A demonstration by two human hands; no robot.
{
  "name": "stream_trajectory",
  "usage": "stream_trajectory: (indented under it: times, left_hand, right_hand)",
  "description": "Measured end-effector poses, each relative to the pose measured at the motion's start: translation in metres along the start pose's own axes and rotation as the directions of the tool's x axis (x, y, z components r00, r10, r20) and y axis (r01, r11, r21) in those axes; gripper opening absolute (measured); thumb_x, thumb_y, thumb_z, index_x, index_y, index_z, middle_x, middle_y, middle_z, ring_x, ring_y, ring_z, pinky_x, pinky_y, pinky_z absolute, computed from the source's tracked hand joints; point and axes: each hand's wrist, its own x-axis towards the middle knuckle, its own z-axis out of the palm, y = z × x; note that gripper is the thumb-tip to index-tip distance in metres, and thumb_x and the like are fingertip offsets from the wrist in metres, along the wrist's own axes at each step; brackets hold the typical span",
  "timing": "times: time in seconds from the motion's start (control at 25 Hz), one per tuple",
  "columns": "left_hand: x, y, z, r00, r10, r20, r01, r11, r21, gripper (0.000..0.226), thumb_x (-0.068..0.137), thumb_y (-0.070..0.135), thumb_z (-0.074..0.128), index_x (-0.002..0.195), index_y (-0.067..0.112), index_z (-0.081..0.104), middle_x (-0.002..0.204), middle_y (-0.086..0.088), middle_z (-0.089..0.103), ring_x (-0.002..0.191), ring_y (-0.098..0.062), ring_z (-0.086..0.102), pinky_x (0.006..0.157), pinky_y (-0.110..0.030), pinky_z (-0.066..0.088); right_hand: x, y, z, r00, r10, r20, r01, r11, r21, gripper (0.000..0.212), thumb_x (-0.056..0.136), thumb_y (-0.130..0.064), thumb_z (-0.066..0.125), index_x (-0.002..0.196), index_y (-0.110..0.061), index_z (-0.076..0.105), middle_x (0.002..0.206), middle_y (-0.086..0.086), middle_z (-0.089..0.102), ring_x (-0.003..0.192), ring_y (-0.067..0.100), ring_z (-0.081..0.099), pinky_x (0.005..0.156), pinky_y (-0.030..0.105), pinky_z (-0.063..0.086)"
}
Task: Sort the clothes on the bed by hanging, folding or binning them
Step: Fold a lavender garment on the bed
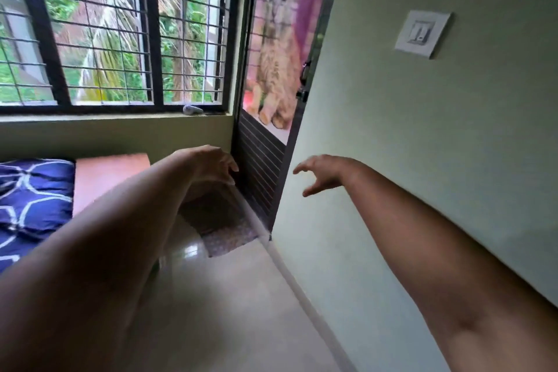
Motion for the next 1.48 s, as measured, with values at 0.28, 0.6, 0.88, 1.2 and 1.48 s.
stream_trajectory:
  times: [0.28, 0.6, 0.88, 1.2, 1.48]
  left_hand:
    - [0.065, -0.133, -0.05, 0.982, -0.188, -0.018, 0.188, 0.982, -0.002, 0.046, 0.086, 0.031, 0.069, 0.129, 0.019, 0.058, 0.111, 0.0, 0.068, 0.098, -0.013, 0.061, 0.076, -0.014, 0.04]
    - [0.074, -0.263, -0.052, 0.829, -0.537, -0.156, 0.457, 0.812, -0.363, 0.04, 0.082, 0.028, 0.074, 0.119, 0.017, 0.062, 0.096, 0.002, 0.067, 0.078, -0.022, 0.065, 0.079, -0.028, 0.051]
    - [0.064, -0.335, -0.049, 0.613, -0.774, -0.159, 0.661, 0.613, -0.433, 0.039, 0.084, 0.029, 0.072, 0.12, 0.018, 0.063, 0.102, -0.001, 0.066, 0.095, -0.017, 0.063, 0.081, -0.016, 0.046]
    - [0.006, -0.41, -0.012, 0.392, -0.918, -0.06, 0.799, 0.372, -0.472, 0.042, 0.084, 0.028, 0.073, 0.122, 0.015, 0.062, 0.101, -0.002, 0.066, 0.09, -0.013, 0.059, 0.077, -0.018, 0.042]
    - [-0.062, -0.535, 0.014, 0.212, -0.977, 0.027, 0.883, 0.18, -0.434, 0.05, 0.08, 0.043, 0.072, 0.126, 0.027, 0.059, 0.112, 0.004, 0.067, 0.099, -0.012, 0.062, 0.094, -0.027, 0.046]
  right_hand:
    - [0.197, -0.035, -0.042, 0.968, -0.235, -0.092, 0.238, 0.971, 0.019, 0.06, 0.085, -0.041, 0.067, 0.138, -0.026, 0.045, 0.141, 0.0, 0.047, 0.124, 0.018, 0.049, 0.102, 0.033, 0.042]
    - [0.405, -0.111, -0.063, 0.869, -0.491, -0.053, 0.485, 0.869, -0.101, 0.06, 0.086, -0.041, 0.066, 0.14, -0.026, 0.043, 0.14, 0.003, 0.048, 0.127, 0.022, 0.047, 0.105, 0.031, 0.038]
    - [0.53, -0.2, -0.103, 0.676, -0.737, -0.011, 0.726, 0.668, -0.161, 0.061, 0.086, -0.042, 0.065, 0.14, -0.024, 0.044, 0.138, 0.003, 0.051, 0.124, 0.024, 0.05, 0.101, 0.032, 0.041]
    - [0.597, -0.339, -0.077, 0.4, -0.914, 0.062, 0.901, 0.38, -0.21, 0.05, 0.085, -0.04, 0.065, 0.131, -0.025, 0.051, 0.126, 0.002, 0.057, 0.115, 0.024, 0.055, 0.091, 0.03, 0.045]
    - [0.659, -0.503, -0.068, 0.289, -0.953, 0.095, 0.927, 0.254, -0.275, 0.053, 0.081, -0.042, 0.065, 0.131, -0.035, 0.051, 0.125, -0.002, 0.06, 0.114, 0.023, 0.058, 0.087, 0.03, 0.046]
